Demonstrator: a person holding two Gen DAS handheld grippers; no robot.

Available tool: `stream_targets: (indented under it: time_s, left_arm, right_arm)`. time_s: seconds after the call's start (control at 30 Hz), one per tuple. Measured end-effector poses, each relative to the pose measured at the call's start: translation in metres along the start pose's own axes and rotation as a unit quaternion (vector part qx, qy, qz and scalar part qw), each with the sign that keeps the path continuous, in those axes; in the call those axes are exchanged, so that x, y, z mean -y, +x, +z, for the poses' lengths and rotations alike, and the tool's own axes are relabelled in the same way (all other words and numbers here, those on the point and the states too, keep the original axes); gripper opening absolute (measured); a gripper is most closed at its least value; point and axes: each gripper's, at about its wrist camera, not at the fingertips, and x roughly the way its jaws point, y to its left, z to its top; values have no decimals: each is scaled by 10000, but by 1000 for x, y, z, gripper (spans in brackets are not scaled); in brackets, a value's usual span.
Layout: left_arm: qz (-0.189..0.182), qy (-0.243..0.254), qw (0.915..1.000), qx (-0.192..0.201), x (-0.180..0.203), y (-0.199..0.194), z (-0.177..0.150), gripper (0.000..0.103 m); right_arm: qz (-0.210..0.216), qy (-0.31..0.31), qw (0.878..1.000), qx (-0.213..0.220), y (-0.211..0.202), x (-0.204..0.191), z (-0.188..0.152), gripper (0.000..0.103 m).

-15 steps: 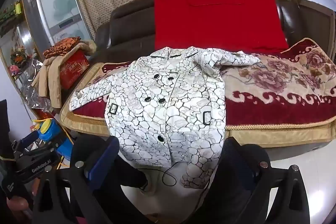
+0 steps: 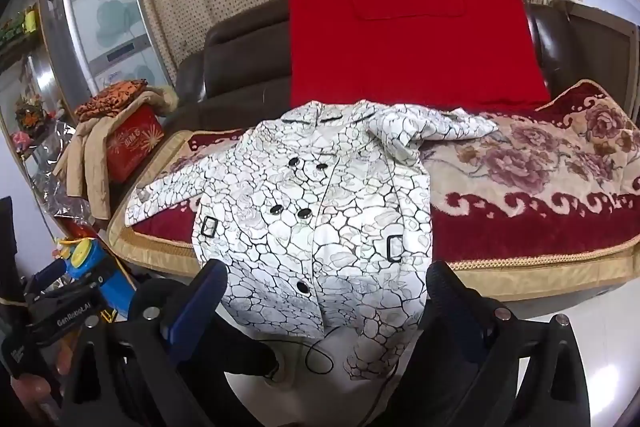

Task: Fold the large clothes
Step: 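Move both grippers toward the hem of the white patterned coat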

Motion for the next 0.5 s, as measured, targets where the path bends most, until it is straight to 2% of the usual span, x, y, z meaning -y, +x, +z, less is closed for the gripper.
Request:
stream_targets:
  time_s: [0.5]
  left_arm:
    - [108, 51, 9999, -111, 10, 14, 2, 103]
  right_arm:
    - [9, 185, 9996, -223, 24, 9, -1, 101]
